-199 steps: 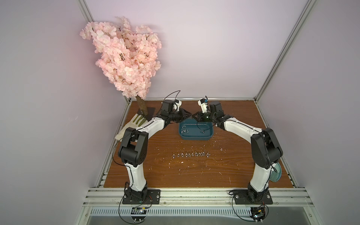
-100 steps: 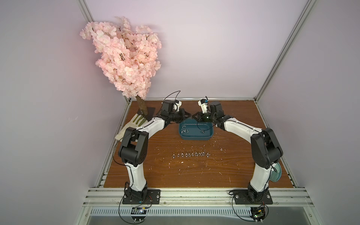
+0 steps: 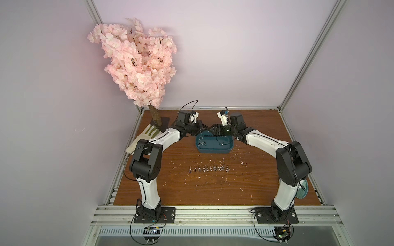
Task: Take out the wing nut from the storage box
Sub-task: Place the wing nut at the center of the board.
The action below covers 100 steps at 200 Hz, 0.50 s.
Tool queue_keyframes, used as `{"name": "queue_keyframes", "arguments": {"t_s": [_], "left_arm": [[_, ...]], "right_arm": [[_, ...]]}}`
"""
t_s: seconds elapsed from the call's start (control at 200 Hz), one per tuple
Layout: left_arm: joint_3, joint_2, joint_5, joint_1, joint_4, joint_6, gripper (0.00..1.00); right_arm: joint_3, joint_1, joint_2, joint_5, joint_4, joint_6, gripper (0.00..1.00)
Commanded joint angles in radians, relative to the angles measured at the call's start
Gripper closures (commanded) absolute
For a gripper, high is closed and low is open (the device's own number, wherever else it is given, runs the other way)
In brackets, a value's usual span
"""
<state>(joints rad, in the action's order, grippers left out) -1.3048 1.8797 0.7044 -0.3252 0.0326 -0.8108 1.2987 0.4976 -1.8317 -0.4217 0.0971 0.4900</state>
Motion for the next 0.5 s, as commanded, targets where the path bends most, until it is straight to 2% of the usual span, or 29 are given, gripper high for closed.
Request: {"name": "queue_keyframes", "arguments": {"t_s": [0.0, 0.11, 0.495], "left_arm": [[-0.008, -0.055, -0.091, 0.015, -0.148, 0.124, 0.99], [0.005, -0.093, -0.190, 0.015, -0.264, 0.206, 0.99], [0.208, -0.302, -0.460, 0.009, -0.451, 0.312, 0.98]], "right_arm": [[-0.002, -0.011, 0.052, 0.031, -0.011, -0.030, 0.16], [-0.006, -0.014, 0.049, 0.044, -0.032, -0.052, 0.01], [-0.021, -0.014, 0.036, 0.055, -0.040, -0.069, 0.01]]}}
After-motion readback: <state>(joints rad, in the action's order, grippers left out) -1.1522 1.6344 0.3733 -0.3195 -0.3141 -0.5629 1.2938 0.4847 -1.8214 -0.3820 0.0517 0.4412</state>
